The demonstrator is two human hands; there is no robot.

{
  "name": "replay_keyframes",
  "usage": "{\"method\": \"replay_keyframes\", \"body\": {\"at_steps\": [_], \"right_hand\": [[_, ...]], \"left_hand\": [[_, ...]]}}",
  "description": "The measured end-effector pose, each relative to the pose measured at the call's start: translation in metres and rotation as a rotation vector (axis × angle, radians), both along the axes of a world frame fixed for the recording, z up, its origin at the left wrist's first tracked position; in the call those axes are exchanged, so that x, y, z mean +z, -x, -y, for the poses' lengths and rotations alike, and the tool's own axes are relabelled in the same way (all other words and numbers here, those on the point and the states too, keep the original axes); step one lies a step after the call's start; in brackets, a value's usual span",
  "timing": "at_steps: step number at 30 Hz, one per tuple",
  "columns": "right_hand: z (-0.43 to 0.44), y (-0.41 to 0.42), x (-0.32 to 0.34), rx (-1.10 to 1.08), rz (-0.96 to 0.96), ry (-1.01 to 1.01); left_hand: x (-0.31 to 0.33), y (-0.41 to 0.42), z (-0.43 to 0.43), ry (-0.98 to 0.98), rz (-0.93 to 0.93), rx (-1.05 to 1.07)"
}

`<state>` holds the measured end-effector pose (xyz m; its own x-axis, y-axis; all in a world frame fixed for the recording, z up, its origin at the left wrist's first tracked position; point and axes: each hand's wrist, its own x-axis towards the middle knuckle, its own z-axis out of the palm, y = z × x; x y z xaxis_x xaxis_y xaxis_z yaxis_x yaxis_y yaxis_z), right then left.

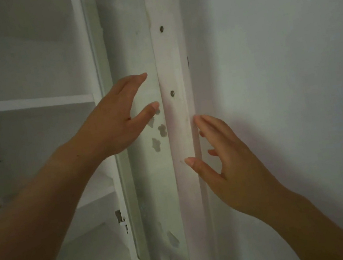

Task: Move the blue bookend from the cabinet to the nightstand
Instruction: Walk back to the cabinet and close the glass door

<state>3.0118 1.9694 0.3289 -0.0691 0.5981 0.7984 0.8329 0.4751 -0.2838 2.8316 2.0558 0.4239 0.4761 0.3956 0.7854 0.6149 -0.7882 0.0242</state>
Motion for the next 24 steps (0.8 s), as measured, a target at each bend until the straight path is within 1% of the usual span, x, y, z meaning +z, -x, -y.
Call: {"method": "replay_keyframes", "body": {"at_steps": [4, 9, 11, 17, 24], "right_hand": [[-0.002, 0.002, -0.013, 0.023, 0.001, 0.018], [-0.008, 0.001, -0.017, 0.068, -0.099, 0.039], [-0.009, 0.001, -0.018, 0.108, -0.136, 0.048], [-0.011, -0.005, -0.029, 0.217, -0.177, 0.077], [-0.013, -0.007, -0.040, 0.277, -0.165, 0.086]], "left_hand": [[0.020, -0.008, 0.004, -0.087, 0.036, -0.019], [0.032, -0.031, 0.014, -0.139, 0.091, -0.077], [0.033, -0.040, 0.016, -0.141, 0.104, -0.096], [0.029, -0.055, 0.018, -0.152, 0.125, -0.054], [0.028, -0.052, 0.016, -0.146, 0.110, -0.041]]}}
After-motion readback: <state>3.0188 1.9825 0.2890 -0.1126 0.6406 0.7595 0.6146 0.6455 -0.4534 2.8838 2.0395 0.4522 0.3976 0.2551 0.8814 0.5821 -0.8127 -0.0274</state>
